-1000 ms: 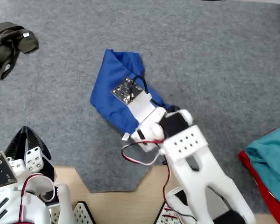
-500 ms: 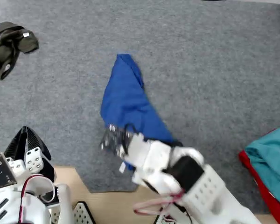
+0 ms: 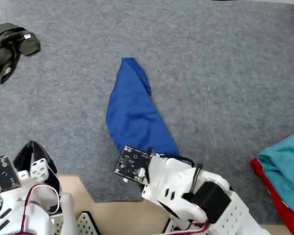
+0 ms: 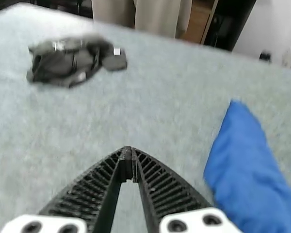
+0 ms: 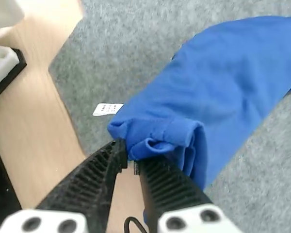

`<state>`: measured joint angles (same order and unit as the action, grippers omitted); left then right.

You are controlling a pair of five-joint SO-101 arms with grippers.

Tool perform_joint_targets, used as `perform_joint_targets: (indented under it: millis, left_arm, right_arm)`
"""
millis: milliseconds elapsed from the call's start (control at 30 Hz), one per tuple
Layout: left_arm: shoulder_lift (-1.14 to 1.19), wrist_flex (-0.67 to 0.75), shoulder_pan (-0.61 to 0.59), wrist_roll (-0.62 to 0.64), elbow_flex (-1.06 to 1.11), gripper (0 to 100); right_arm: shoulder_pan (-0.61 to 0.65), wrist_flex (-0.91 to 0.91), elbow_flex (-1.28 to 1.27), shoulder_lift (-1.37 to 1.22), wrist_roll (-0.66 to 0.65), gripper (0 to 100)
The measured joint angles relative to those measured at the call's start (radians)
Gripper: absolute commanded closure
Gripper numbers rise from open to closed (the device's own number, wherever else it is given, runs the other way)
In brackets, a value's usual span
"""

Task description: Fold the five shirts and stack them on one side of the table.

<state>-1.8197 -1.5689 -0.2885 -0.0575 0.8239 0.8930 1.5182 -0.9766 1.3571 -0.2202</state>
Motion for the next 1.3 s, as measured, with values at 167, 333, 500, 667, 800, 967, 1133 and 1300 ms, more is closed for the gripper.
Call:
perform_joint_targets:
  millis: [167,333,500,667,800,967,1133,1300]
  left_arm:
    - [0.0,-0.026,0.0,0.0,0.021,98]
    - [0.0,-0.026,0.0,0.0,0.135,98]
    - [0.0,0.017,0.0,0.0,0.233,98]
    - [0.0,0.114,0.002,0.0,0.471,98]
    - [0.0,0.302,0.002,0.0,0.624,98]
    - [0.0,0.393,0.002,0.0,0.781,98]
    - [-0.002,0.44,0.002,0.0,0.855,98]
    - [-0.002,0.445,0.002,0.0,0.856,98]
  right_arm:
    - [0.0,0.0,-0.003,0.057,0.0,99.2]
    - [0.0,-0.002,-0.052,0.106,0.0,99.2]
    - [0.0,-0.054,-0.104,0.169,0.0,99.2]
    - [0.0,-0.106,-0.163,0.245,0.0,99.2]
    - [0.0,-0.143,-0.196,0.301,0.0,99.2]
    - [0.0,-0.147,-0.204,0.333,0.0,99.2]
    - [-0.052,-0.17,-0.229,0.339,0.0,99.2]
    - [-0.112,-0.172,-0.23,0.342,0.0,99.2]
